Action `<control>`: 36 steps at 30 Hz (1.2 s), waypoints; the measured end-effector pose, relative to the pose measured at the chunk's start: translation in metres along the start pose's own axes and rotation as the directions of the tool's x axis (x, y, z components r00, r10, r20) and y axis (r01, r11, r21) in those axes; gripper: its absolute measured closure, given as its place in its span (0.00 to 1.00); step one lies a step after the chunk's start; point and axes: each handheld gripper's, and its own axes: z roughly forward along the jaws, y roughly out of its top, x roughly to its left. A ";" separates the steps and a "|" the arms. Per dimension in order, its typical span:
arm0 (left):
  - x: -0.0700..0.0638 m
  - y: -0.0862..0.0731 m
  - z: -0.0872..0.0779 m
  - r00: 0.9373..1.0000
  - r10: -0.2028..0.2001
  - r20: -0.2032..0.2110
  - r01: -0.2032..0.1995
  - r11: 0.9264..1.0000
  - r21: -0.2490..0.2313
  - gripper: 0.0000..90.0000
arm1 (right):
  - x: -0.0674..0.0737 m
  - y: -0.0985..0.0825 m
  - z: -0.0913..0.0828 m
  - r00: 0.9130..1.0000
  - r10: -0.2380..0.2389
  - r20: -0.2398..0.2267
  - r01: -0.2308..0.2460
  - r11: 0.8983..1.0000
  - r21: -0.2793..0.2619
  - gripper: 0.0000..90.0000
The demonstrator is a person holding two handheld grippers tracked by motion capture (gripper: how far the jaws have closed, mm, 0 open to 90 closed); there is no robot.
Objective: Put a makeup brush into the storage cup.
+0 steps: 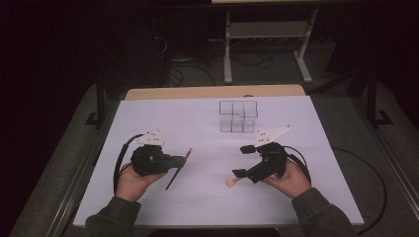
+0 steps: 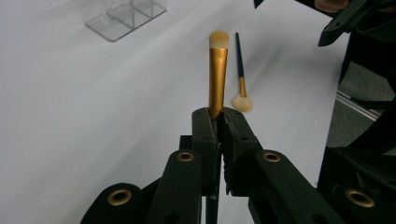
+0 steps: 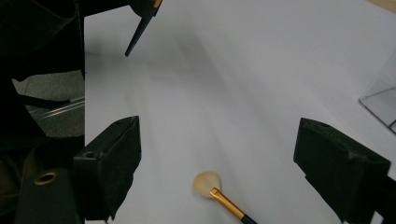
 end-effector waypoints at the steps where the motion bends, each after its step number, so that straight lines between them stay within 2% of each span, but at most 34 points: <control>1: -0.001 0.001 0.001 1.000 0.004 0.003 -0.004 1.000 -0.002 0.94 | 0.000 0.001 0.000 1.000 -0.003 -0.002 0.003 1.000 0.000 0.16; 8: -0.006 0.005 0.004 1.000 0.022 0.016 -0.022 1.000 -0.013 0.94 | -0.001 0.005 0.000 1.000 -0.008 -0.017 0.008 1.000 -0.011 0.16; 14: -0.011 0.009 0.008 0.999 0.039 0.030 -0.038 0.999 -0.011 0.94 | -0.001 0.006 0.003 1.000 -0.013 -0.016 0.013 1.000 0.002 0.16; 29: -0.018 0.015 0.015 0.996 0.062 0.060 -0.061 0.998 -0.018 0.94 | 0.003 0.020 0.015 0.998 -0.034 -0.052 0.036 0.999 0.028 0.16; 35: -0.022 0.017 0.018 0.995 0.070 0.069 -0.068 0.997 -0.022 0.94 | 0.003 0.021 0.018 0.998 -0.022 -0.055 0.024 0.999 0.037 0.17; 36: -0.022 0.017 0.018 0.995 0.069 0.071 -0.067 0.997 -0.022 0.94 | 0.003 0.023 0.019 0.998 -0.019 -0.067 0.022 0.999 0.036 0.18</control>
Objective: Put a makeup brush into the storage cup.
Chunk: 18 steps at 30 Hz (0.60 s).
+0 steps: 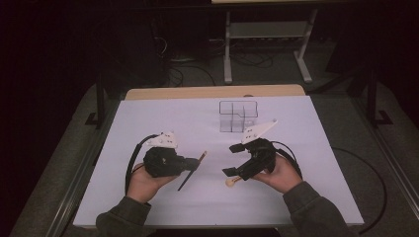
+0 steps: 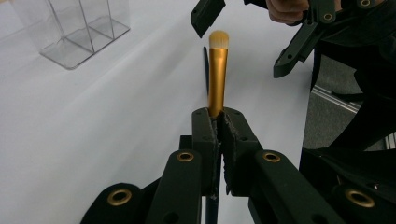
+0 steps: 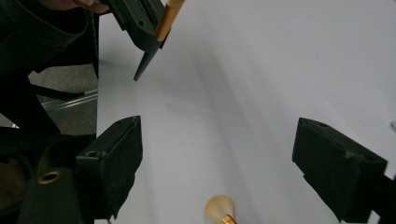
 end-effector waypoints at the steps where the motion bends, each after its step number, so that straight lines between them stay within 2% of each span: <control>1: 0.000 0.000 0.000 1.000 0.006 0.001 -0.006 1.000 0.002 0.94 | 0.000 0.000 0.000 1.000 0.000 0.000 0.000 1.000 0.000 0.18; 4: -0.002 0.001 0.002 1.000 0.000 0.007 0.000 1.000 -0.006 0.94 | 0.003 0.004 0.001 1.000 -0.009 -0.019 0.009 1.000 0.004 0.21; 7: -0.003 0.002 0.003 1.000 0.008 0.012 -0.008 1.000 -0.005 0.94 | 0.004 0.009 0.002 0.999 -0.034 -0.031 0.034 0.999 0.006 0.23; 11: -0.003 0.002 0.004 1.000 0.023 0.013 -0.023 1.000 -0.005 0.94 | 0.004 0.013 0.003 0.998 -0.044 -0.046 0.044 0.999 0.006 0.25; 13: -0.003 0.002 0.004 1.000 0.018 0.017 -0.018 1.000 -0.006 0.94 | 0.005 0.017 0.003 0.996 -0.048 -0.070 0.048 0.999 0.003 0.29; 14: -0.003 0.002 0.004 0.999 0.032 0.020 -0.032 0.999 0.003 0.94 | 0.005 0.018 0.003 0.996 -0.049 -0.080 0.049 0.999 0.000 0.29; 16: -0.003 0.002 0.004 0.999 0.034 0.021 -0.034 0.999 0.007 0.94 | 0.006 0.020 0.003 0.995 -0.047 -0.083 0.047 0.999 -0.002 0.30; 18: -0.004 0.002 0.004 0.999 0.034 0.021 -0.034 0.999 0.006 0.94 | 0.006 0.022 0.003 0.995 -0.065 -0.082 0.065 0.998 0.002 0.30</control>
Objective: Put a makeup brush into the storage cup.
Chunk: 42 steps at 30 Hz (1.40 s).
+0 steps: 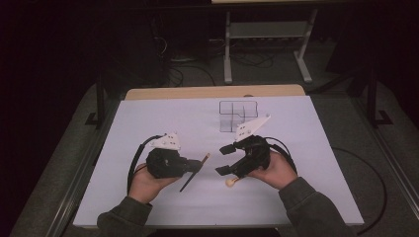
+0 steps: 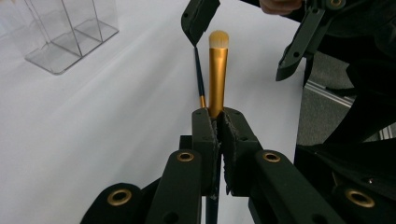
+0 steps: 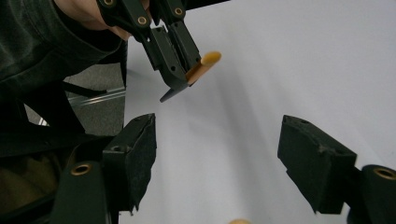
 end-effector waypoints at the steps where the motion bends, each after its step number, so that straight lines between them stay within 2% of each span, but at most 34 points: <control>1: 0.000 0.000 0.000 1.000 0.001 0.000 -0.001 1.000 -0.002 0.94 | 0.001 0.002 0.000 1.000 0.013 -0.012 -0.013 1.000 0.000 0.31; 2: 0.000 0.000 0.000 1.000 0.001 0.000 -0.001 1.000 -0.002 0.94 | 0.000 0.003 0.001 1.000 -0.002 -0.013 0.001 1.000 -0.002 0.31; 4: 0.000 0.000 0.000 1.000 0.000 0.004 0.000 1.000 -0.002 0.94 | 0.001 0.004 0.001 1.000 0.006 -0.018 -0.006 1.000 -0.003 0.32; 15: -0.004 0.001 0.001 1.000 0.014 0.008 -0.013 1.000 -0.004 0.94 | 0.002 0.011 0.004 0.998 -0.024 -0.049 0.025 1.000 0.007 0.44; 19: -0.004 0.002 0.003 0.999 0.030 0.013 -0.030 1.000 0.000 0.94 | 0.001 0.013 0.004 0.998 -0.019 -0.056 0.020 1.000 0.011 0.48; 29: -0.007 0.004 0.006 0.999 0.040 0.023 -0.040 0.999 0.003 0.94 | 0.001 0.015 0.003 0.997 -0.002 -0.073 0.002 1.000 0.009 0.54; 32: -0.008 0.004 0.007 0.999 0.037 0.024 -0.036 0.999 -0.001 0.94 | 0.000 0.015 0.002 0.997 -0.014 -0.075 0.014 1.000 0.003 0.57; 42: -0.009 0.005 0.010 0.999 0.044 0.032 -0.044 0.999 0.009 0.94 | 0.000 0.015 0.003 0.995 -0.012 -0.100 0.012 1.000 0.003 0.64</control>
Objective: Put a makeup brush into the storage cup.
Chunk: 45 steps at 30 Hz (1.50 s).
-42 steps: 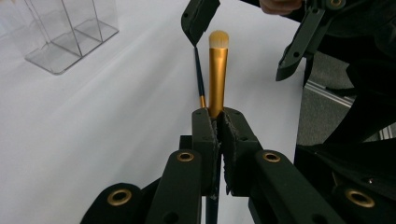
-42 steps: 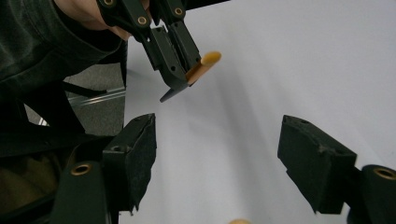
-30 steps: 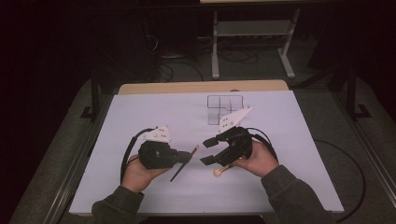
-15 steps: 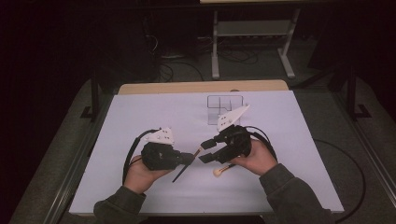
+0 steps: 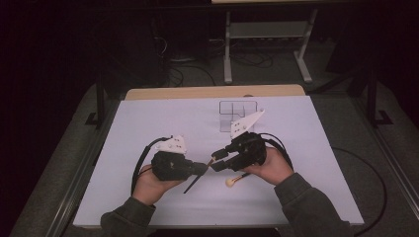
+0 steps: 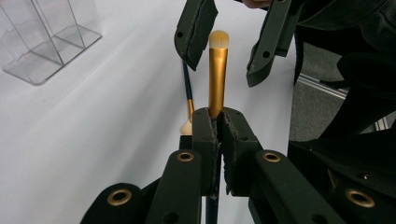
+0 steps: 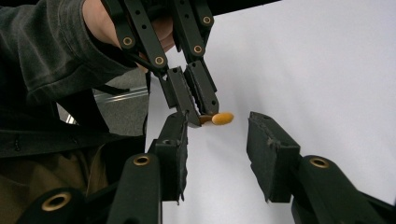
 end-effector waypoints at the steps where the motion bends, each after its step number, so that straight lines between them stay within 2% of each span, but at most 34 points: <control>1: 0.000 0.000 0.000 1.000 0.002 0.000 -0.002 1.000 0.001 0.94 | 0.000 0.000 0.000 1.000 0.000 -0.002 0.000 1.000 0.000 0.65; 10: -0.002 0.001 0.001 1.000 0.007 0.002 -0.007 1.000 -0.001 0.94 | -0.001 0.000 0.001 1.000 0.005 -0.024 -0.005 1.000 0.001 0.73; 19: -0.002 0.003 0.003 1.000 0.013 0.010 -0.013 1.000 -0.001 0.94 | -0.003 0.000 0.001 0.998 0.036 -0.044 -0.036 0.999 0.001 0.80; 24: -0.003 0.003 0.004 1.000 0.010 0.010 -0.010 1.000 0.000 0.94 | -0.003 -0.001 0.002 0.998 0.023 -0.058 -0.023 1.000 0.002 0.88; 27: -0.003 0.003 0.004 1.000 0.010 0.009 -0.010 1.000 0.001 0.94 | -0.004 -0.001 0.002 0.997 0.040 -0.071 -0.040 0.999 0.002 0.89; 32: -0.003 0.002 0.004 1.000 0.015 0.004 -0.015 1.000 0.011 0.93 | -0.004 -0.001 0.002 0.996 0.039 -0.083 -0.039 0.999 0.003 0.91; 36: -0.002 0.001 0.006 1.000 0.013 0.007 -0.013 0.999 0.029 0.87 | -0.003 0.000 0.003 0.998 0.018 -0.067 -0.017 1.000 0.012 0.92; 39: -0.002 -0.001 0.007 1.000 0.018 0.004 -0.018 0.999 0.043 0.83 | -0.003 0.000 0.001 0.998 0.022 -0.056 -0.021 1.000 0.016 0.92; 41: -0.002 -0.002 0.007 1.000 0.026 0.002 -0.026 0.998 0.058 0.82 | -0.004 0.000 0.000 0.998 0.015 -0.053 -0.015 1.000 0.003 0.92; 45: -0.002 -0.005 0.009 1.000 0.012 -0.001 -0.012 0.998 0.065 0.82 | -0.003 -0.001 -0.004 0.999 0.016 -0.044 -0.016 1.000 0.001 0.92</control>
